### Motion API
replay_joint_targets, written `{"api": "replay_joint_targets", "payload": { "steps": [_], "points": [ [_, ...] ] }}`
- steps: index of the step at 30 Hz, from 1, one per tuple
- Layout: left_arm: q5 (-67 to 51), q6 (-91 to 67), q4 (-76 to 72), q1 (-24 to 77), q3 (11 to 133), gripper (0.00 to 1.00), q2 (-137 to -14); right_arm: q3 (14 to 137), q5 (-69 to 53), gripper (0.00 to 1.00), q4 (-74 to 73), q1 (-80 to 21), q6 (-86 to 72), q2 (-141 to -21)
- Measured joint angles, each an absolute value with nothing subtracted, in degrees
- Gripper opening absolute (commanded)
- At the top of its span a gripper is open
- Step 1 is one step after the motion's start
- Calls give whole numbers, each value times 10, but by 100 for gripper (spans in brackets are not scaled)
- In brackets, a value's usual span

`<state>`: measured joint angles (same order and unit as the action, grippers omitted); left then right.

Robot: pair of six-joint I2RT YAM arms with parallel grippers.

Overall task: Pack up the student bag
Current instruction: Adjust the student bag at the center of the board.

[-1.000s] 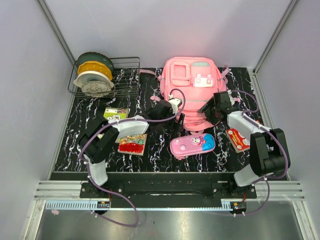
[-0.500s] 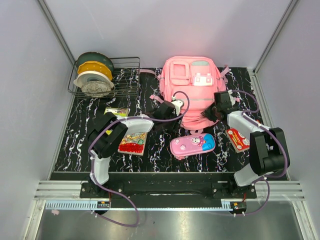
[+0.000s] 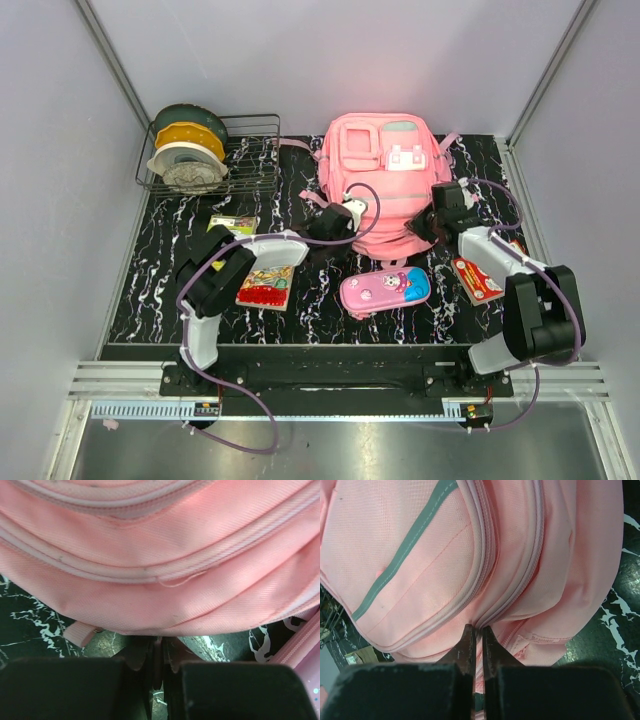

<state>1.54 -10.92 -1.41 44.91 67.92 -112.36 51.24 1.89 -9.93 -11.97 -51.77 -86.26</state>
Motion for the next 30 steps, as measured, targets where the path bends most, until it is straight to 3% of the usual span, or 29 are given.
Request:
{"api": "replay_joint_targets", "payload": {
  "steps": [11,30],
  "points": [
    [50,-90,-6,439,641,0,-1044,510,23,0,-115,-123,-460,-790],
    [44,-53,22,368,655,0,-1037,510,24,0,-199,-123,-415,-681]
  ]
}}
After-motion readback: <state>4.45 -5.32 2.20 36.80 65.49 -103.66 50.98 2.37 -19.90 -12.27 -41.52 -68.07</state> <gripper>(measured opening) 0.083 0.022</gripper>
